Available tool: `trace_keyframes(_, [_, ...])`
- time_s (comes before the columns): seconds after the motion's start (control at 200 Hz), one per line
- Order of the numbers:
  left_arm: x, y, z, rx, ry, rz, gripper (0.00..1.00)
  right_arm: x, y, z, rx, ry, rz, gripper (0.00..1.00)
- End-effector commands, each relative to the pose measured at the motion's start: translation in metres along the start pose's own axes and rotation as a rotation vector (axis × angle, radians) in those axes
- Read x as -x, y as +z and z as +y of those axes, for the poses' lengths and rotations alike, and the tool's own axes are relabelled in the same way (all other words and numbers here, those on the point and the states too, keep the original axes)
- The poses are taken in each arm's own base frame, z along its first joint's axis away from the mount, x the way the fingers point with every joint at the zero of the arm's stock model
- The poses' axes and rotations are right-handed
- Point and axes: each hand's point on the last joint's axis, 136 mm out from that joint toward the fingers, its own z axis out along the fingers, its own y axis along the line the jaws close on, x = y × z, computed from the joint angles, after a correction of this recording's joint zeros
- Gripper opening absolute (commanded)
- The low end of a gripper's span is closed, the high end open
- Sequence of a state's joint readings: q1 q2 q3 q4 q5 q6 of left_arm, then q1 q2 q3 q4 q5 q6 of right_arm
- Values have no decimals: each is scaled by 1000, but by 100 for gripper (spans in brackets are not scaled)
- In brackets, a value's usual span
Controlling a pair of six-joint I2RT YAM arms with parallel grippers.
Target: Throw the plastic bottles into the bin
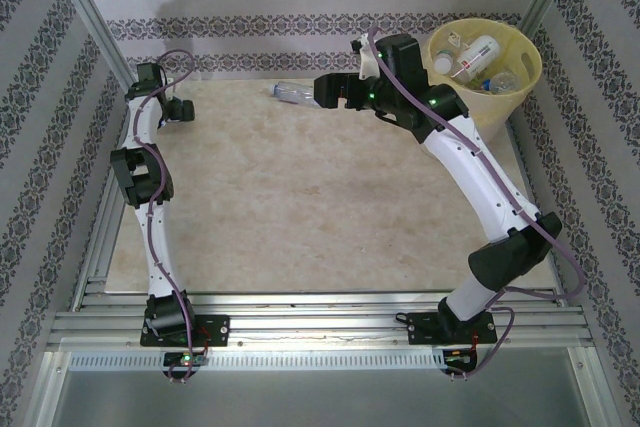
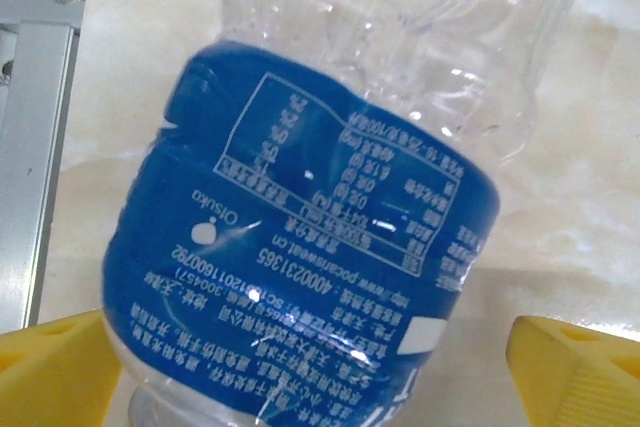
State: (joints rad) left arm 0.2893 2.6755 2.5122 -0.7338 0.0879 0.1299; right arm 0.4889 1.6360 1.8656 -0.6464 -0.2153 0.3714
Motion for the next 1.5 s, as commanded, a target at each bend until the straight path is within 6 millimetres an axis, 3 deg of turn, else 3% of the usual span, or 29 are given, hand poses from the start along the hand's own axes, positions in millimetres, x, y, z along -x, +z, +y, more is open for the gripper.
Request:
trace_keyframes(0.0, [10,4,7,-12,-19,-46,88,7,-1,8,14,-14,-16,98])
trace_keyframes(0.18, [7,5,6,-32,-19,-38,64,9,2,8,16,-16,-16,98])
trace_keyframes(0.515, [-8,-1,-7,-111,-23,18,32,10,5,7,11,-29,-12,98])
trace_keyframes(0.834, [-11,-38,-31,-197,30,-70,27,11,3,0,0,-33,-17,98])
trace_keyframes(1.139, [-40,-92,-97,-395,85,-200,26,7,9,-8,-5,-26,-2,98])
trace_keyframes(1.494, [-66,-175,-204,-670,180,-288,27,7,18,-5,11,-6,25,98])
